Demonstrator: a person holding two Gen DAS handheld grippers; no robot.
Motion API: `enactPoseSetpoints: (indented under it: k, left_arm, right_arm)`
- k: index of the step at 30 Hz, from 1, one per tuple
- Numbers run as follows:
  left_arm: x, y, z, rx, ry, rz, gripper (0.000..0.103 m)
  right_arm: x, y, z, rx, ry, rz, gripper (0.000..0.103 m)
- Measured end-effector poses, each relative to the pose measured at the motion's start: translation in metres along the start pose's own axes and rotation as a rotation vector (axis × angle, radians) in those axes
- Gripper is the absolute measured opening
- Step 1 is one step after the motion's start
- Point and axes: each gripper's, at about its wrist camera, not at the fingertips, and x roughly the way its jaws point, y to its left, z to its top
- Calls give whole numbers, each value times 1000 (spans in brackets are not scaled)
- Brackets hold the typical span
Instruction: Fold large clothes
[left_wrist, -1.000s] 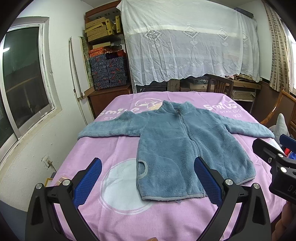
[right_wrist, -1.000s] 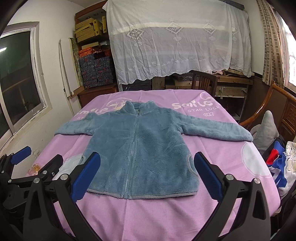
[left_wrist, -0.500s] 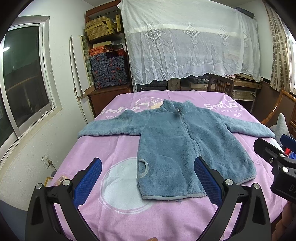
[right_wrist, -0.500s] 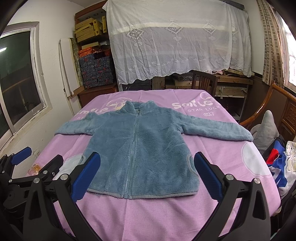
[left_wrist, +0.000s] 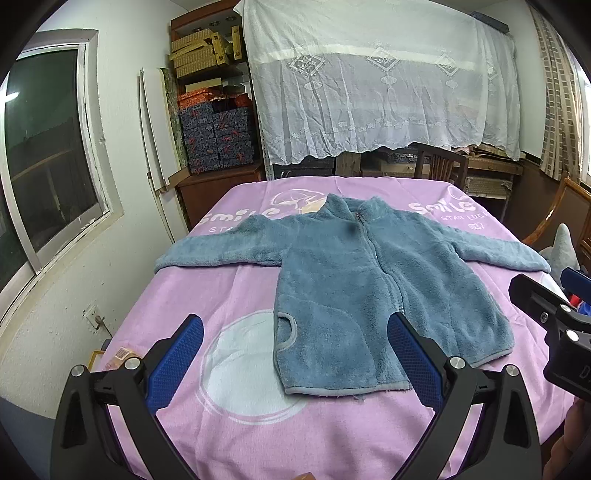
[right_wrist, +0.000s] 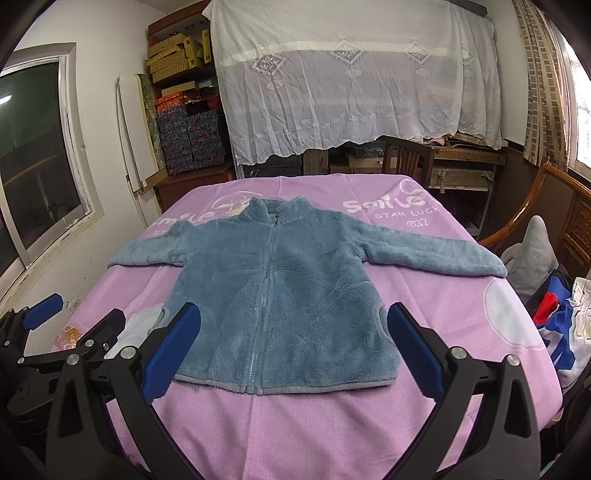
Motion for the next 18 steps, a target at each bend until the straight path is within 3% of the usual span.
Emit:
enactPoseSetpoints:
  k: [18]
  left_arm:
    - [8, -2, -1, 6, 50, -5, 100]
  right_arm:
    - [15, -4, -3, 13, 42, 1, 99]
